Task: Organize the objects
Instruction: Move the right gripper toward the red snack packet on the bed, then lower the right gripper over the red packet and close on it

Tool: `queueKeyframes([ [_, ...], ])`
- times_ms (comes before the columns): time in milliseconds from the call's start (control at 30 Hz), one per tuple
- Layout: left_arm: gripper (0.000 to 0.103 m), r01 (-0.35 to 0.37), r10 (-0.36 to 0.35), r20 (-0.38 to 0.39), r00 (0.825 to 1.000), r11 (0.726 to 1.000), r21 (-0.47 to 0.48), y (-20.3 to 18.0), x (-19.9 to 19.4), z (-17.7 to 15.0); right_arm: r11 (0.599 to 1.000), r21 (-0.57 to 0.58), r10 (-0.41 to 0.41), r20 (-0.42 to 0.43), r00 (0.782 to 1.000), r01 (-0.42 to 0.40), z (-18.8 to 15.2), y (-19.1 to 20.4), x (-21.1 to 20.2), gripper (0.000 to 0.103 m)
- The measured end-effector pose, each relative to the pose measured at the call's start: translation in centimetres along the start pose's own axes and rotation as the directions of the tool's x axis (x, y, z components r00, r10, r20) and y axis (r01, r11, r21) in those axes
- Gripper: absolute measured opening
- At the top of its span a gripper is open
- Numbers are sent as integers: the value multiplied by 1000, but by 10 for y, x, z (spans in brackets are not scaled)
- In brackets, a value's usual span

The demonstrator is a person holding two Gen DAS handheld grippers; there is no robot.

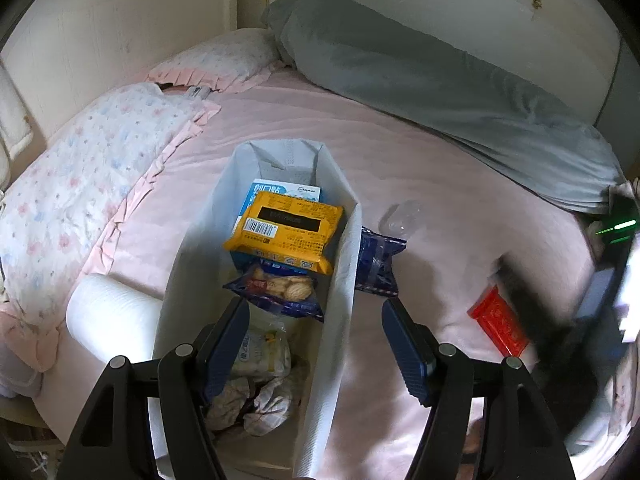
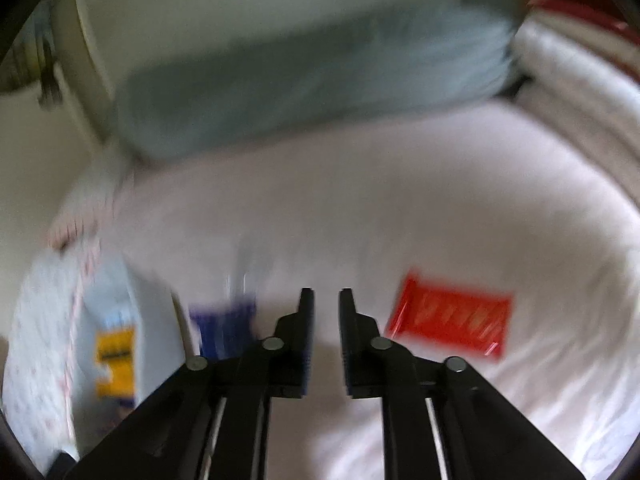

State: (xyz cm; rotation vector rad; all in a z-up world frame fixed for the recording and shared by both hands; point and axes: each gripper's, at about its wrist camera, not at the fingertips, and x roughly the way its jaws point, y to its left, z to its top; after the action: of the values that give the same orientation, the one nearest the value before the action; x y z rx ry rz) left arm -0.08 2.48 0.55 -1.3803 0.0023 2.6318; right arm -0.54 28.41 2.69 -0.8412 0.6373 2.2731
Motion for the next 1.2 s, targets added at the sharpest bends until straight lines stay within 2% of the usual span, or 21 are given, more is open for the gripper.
queueKeyframes([
  [33,67,0,0,0,1000,1000,-1,-1,0,0,1000,9,-5,52,999,4,-1,-3,-31,31],
  [67,67,1,-1,-1,1000,1000,-3,-1,1,0,1000,16,-12,85,996,10,6,-4,-38,45],
  [100,67,2,-2,-3,1000,1000,-2,-2,0,0,1000,22,-21,120,993,19,4,-6,-38,51],
  [167,67,-7,7,-3,1000,1000,4,-5,1,-1,998,35,-55,211,976,49,25,-12,-61,56],
  [200,67,-9,9,-1,1000,1000,5,-5,1,-1,997,32,-72,244,967,66,25,-12,-62,64],
  [300,67,-18,18,-2,1000,1000,16,-10,2,-2,992,36,-123,277,953,118,33,-18,-76,79],
  [367,67,-19,19,-4,1000,1000,16,-13,4,-3,989,78,-137,200,970,123,39,-24,-56,80],
  [433,67,-15,15,-8,1000,1000,15,-16,5,-3,988,144,-72,75,995,60,43,-40,-31,77],
  [467,67,-12,12,-10,1000,1000,17,-18,5,-4,983,178,-39,36,999,32,47,-48,-26,63],
  [500,67,-11,12,-11,1000,1000,23,-21,6,-5,979,200,-32,7,999,30,50,-54,-22,36],
  [567,67,-17,17,-11,1000,999,38,-26,7,-6,977,202,-55,-44,998,63,42,-67,0,13],
  [600,67,-20,21,-11,1000,999,46,-29,7,-6,977,206,-55,-40,998,62,42,-70,0,11],
  [733,67,-28,29,-15,999,998,64,-37,9,-8,978,200,-72,66,995,57,52,-69,-15,9],
  [800,67,-33,34,-16,999,997,71,-41,10,-9,979,172,-128,80,989,113,52,-69,-15,11],
  [867,67,-35,36,-19,999,996,76,-44,11,-10,969,186,-165,14,986,160,48,-73,-1,11],
  [967,67,-29,31,-24,999,996,83,-50,13,-10,946,265,-152,-139,978,185,36,-92,30,12],
  [1033,67,-25,27,-27,999,995,92,-55,15,-10,936,263,-179,-216,960,234,29,-98,45,16],
  [1100,67,-28,31,-28,999,995,98,-59,17,-11,932,241,-202,-273,941,270,21,-101,60,26],
  [1133,67,-28,31,-29,999,995,99,-61,17,-11,930,226,-208,-321,924,288,14,-105,68,30],
  [1200,67,-22,26,-37,999,995,95,-64,19,-11,933,226,-179,-387,905,281,3,-107,80,34],
])
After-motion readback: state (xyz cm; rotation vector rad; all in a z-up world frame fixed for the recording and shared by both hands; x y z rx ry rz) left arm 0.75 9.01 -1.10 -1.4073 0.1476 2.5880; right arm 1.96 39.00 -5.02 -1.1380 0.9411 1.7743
